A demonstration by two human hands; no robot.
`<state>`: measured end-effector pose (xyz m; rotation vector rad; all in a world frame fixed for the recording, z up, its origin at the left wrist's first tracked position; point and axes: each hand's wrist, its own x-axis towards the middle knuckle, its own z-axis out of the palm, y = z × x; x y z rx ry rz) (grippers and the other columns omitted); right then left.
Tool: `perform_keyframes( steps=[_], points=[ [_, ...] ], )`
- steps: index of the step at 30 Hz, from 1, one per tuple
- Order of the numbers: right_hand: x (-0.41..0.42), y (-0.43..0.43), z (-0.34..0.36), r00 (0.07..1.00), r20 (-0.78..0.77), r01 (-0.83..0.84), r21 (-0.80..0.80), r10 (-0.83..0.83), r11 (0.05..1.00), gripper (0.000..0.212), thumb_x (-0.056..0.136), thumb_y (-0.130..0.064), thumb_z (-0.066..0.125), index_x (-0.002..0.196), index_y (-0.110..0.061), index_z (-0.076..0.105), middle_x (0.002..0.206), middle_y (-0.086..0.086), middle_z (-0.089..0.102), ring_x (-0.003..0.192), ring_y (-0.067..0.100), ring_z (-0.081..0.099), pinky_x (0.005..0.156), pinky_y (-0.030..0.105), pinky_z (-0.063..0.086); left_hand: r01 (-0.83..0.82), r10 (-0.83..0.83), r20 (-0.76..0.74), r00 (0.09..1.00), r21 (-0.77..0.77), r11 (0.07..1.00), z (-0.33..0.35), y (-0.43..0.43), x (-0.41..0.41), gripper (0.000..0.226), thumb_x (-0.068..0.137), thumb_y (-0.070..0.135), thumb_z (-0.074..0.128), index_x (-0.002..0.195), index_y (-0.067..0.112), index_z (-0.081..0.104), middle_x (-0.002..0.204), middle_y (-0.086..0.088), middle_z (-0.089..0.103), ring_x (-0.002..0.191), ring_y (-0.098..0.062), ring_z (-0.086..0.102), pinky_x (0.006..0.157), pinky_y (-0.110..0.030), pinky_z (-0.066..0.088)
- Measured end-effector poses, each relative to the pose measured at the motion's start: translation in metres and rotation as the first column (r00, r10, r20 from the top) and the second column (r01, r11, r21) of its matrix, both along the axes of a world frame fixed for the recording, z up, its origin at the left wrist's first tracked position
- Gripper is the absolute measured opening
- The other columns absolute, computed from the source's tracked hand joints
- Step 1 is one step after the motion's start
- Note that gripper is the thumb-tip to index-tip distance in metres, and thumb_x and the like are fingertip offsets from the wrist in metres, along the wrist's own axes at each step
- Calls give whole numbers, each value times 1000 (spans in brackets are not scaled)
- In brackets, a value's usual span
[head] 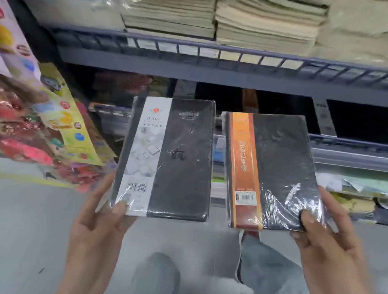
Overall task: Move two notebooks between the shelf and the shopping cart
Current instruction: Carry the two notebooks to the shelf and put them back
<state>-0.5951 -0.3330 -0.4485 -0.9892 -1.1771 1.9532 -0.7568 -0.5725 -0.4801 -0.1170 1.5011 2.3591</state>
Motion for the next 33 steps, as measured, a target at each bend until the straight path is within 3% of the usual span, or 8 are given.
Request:
perform_keyframes(
  steps=[4, 9, 15, 19, 24, 29, 33],
  points=[
    [-15, 17, -22, 999, -33, 8, 17, -8, 1000, 45, 87, 8, 54, 117, -23, 68, 79, -9, 72, 61, 4, 63, 58, 14, 53, -4, 9, -101, 995, 46, 999, -15, 22, -17, 50, 82, -2, 46, 115, 22, 73, 127, -6, 69, 113, -21, 69, 80, -28, 59],
    [-34, 46, -40, 993, -101, 63, 104, -52, 993, 39, 85, -6, 63, 120, -21, 71, 87, -1, 71, 70, 6, 66, 61, 14, 54, 71, -55, -261, 964, 51, 996, -27, 46, -41, 54, 89, 0, 44, 141, 10, 51, 134, -6, 65, 113, -20, 68, 84, -24, 57],
    [-59, 69, -65, 965, -256, 103, 145, -64, 984, 32, 92, -2, 62, 116, -23, 69, 87, -4, 67, 72, 3, 64, 67, 15, 55, 60, -11, -394, 919, 113, 992, -39, 76, -52, 59, 85, 6, 51, 144, 6, 48, 121, -5, 72, 103, -18, 72, 79, -24, 58],
    [-67, 75, -74, 946, -321, 98, 185, -35, 978, 32, 94, -1, 61, 119, -20, 66, 85, -4, 64, 68, 2, 65, 68, 15, 55, 43, 21, -409, 912, 147, 988, -45, 87, -57, 59, 85, 8, 57, 143, 6, 49, 117, -3, 73, 100, -16, 72, 80, -22, 56],
    [-75, 82, -81, 927, -375, 110, 197, -28, 974, 33, 94, -1, 62, 123, -17, 63, 65, -18, 65, 66, 1, 65, 71, 16, 56, 30, 51, -414, 909, 188, 982, -51, 92, -63, 56, 86, 8, 60, 141, 9, 52, 121, -7, 72, 104, -17, 71, 84, -24, 56],
    [-78, 86, -84, 925, -379, 116, 185, -38, 976, 39, 92, -6, 68, 130, -13, 61, 80, -8, 69, 64, 6, 68, 73, 19, 57, 27, 51, -378, 924, 198, 980, -54, 98, -72, 51, 89, 8, 62, 139, 8, 54, 122, -12, 71, 109, -23, 69, 83, -24, 56],
    [-82, 89, -82, 922, -382, 137, 179, -59, 974, 36, 91, -7, 70, 125, -10, 61, 89, -2, 71, 73, 8, 69, 75, 21, 58, 5, 72, -370, 926, 203, 979, -52, 101, -83, 48, 92, 7, 61, 139, 7, 54, 123, -15, 70, 113, -24, 68, 85, -25, 57]
  ],
)
